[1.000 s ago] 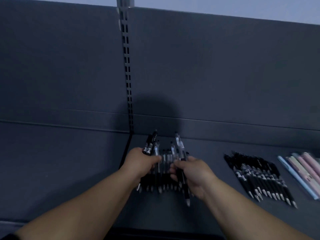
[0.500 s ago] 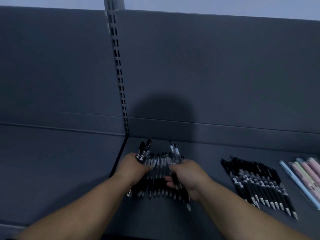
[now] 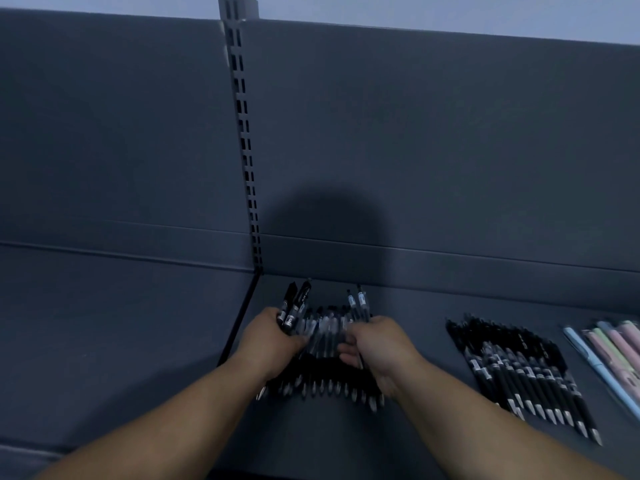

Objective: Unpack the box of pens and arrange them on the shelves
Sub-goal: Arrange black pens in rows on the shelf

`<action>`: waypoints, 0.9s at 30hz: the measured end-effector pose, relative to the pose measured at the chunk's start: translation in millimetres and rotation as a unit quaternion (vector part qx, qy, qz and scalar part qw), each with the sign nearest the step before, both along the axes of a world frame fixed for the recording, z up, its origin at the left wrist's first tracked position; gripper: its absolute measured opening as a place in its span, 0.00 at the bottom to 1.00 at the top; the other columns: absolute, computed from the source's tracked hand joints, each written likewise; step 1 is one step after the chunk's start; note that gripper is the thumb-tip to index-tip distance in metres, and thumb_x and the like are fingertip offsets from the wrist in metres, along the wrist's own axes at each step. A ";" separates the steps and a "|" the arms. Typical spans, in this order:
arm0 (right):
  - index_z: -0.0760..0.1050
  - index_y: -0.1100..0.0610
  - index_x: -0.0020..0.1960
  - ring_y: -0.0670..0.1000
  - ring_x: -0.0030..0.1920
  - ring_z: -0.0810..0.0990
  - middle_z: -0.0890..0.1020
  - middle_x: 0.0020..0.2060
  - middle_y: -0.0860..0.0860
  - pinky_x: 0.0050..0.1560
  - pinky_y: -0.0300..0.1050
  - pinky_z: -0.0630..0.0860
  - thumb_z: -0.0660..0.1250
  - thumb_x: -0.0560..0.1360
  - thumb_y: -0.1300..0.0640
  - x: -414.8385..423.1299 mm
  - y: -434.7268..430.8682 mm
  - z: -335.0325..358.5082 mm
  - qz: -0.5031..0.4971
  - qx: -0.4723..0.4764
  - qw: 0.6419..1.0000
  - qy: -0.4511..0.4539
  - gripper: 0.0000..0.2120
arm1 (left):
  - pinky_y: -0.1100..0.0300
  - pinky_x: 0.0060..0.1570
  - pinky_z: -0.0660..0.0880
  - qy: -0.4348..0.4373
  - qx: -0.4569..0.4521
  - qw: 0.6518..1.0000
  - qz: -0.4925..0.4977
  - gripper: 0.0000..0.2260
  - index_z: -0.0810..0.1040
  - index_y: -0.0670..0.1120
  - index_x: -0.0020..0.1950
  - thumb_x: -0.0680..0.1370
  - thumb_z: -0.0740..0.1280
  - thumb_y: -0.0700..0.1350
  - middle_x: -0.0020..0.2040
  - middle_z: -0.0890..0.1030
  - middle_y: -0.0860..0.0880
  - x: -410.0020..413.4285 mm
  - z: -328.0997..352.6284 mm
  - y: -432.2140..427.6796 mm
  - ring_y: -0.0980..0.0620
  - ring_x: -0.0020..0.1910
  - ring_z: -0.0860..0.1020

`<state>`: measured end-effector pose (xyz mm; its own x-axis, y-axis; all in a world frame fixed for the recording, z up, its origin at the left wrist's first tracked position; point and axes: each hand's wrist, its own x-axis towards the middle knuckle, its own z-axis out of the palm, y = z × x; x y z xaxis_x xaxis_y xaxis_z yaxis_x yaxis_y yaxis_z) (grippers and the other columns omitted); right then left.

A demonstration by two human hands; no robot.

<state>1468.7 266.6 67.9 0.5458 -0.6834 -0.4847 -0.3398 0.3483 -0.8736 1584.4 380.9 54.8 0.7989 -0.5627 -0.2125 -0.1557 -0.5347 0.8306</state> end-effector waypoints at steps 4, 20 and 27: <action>0.69 0.57 0.38 0.53 0.36 0.71 0.72 0.32 0.54 0.42 0.51 0.77 0.60 0.73 0.63 0.2 0.2 0.2 0.010 -0.062 0.998 0.031 0.06 | 0.64 0.38 0.73 0.001 0.003 1.000 -0.008 0.15 0.74 0.47 0.54 0.70 0.75 0.43 0.43 0.80 0.52 -0.2 -2.3 1.5 0.54 0.42 0.79; 0.71 0.51 0.48 0.47 0.42 0.75 0.78 0.42 0.47 0.34 0.35 0.69 0.66 0.74 0.46 -29.9 12.1 10.3 0.182 -0.404 0.866 0.231 0.10 | 0.69 0.32 0.68 -0.034 0.012 0.999 -0.040 0.16 0.73 0.49 0.55 0.70 0.74 0.45 0.43 0.78 0.55 -1.6 0.9 3.5 0.60 0.39 0.76; 0.71 0.52 0.45 0.41 0.33 0.74 0.78 0.35 0.46 0.26 0.29 0.67 0.63 0.78 0.52 -29.2 13.7 4.6 0.111 -0.404 0.892 0.171 0.05 | 0.74 0.30 0.64 -0.057 0.012 0.998 -0.039 0.22 0.71 0.46 0.64 0.73 0.72 0.45 0.47 0.78 0.53 3.5 2.9 14.0 0.59 0.40 0.74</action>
<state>1439.5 280.3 72.5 0.6265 -0.7780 -0.0472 -0.6166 -0.4576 -0.6407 1588.0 394.8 57.7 0.7724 -0.6201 -0.1374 -0.2900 -0.5368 0.7923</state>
